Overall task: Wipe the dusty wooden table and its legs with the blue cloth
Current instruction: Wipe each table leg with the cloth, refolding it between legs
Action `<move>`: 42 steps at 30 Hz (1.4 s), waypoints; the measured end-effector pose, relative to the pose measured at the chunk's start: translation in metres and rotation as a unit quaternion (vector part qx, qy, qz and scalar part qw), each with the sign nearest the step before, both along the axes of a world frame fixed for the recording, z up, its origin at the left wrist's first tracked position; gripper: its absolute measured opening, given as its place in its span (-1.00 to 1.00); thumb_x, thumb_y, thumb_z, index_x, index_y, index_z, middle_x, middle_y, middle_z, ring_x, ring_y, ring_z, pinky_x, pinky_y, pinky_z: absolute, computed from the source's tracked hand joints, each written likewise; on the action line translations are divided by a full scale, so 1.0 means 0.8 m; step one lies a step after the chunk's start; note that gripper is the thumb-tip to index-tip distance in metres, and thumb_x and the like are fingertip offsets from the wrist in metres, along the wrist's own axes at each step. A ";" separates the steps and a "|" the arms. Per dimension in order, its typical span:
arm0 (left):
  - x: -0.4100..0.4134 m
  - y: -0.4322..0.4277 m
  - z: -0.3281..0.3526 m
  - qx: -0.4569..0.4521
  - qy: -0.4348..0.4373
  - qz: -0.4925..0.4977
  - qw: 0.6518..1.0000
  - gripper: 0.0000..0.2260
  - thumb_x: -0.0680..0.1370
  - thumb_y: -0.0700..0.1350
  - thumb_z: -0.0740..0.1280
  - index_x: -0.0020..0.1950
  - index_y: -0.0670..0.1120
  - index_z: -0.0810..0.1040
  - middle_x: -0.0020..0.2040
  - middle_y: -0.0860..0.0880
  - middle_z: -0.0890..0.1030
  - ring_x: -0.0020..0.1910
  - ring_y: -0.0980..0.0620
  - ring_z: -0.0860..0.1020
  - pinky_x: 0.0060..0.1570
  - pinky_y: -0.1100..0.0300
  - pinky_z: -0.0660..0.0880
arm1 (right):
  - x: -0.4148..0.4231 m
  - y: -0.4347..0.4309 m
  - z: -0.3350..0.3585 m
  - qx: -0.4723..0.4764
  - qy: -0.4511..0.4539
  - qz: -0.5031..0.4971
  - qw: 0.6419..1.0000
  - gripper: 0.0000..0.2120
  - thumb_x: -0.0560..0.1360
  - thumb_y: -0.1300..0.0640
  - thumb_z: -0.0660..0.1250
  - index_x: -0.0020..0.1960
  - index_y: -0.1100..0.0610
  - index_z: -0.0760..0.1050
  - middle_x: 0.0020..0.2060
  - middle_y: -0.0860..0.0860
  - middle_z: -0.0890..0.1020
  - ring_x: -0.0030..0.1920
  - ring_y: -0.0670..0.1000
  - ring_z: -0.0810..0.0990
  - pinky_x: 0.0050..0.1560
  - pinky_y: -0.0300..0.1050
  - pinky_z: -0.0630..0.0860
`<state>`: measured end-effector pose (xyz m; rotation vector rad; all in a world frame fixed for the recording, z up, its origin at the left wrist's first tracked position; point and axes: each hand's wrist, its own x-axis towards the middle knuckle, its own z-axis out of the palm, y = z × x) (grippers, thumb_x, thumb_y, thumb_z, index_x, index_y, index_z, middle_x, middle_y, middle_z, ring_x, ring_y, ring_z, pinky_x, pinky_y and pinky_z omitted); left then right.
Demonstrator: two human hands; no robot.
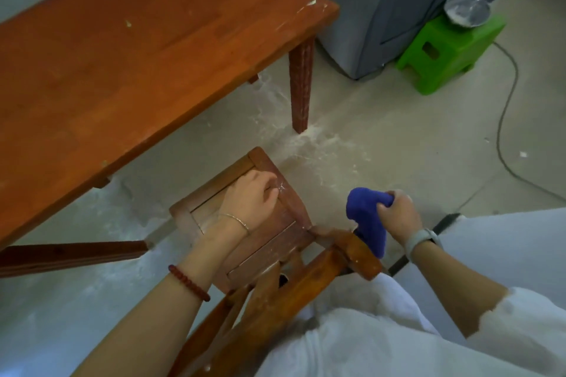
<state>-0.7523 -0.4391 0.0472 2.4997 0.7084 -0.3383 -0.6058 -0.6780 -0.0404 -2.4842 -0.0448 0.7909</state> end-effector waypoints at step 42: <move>0.564 0.004 -0.392 -0.323 -0.383 0.709 0.497 -0.83 0.50 -0.07 0.30 -0.02 -0.16 0.47 -0.10 -0.09 0.60 -0.12 0.00 0.59 -0.03 0.07 0.55 | 0.560 0.299 -0.296 0.198 0.323 0.484 0.789 -0.40 0.43 0.20 0.40 0.40 0.12 0.24 0.19 -0.03 0.46 0.17 -0.09 0.47 0.07 -0.43 0.43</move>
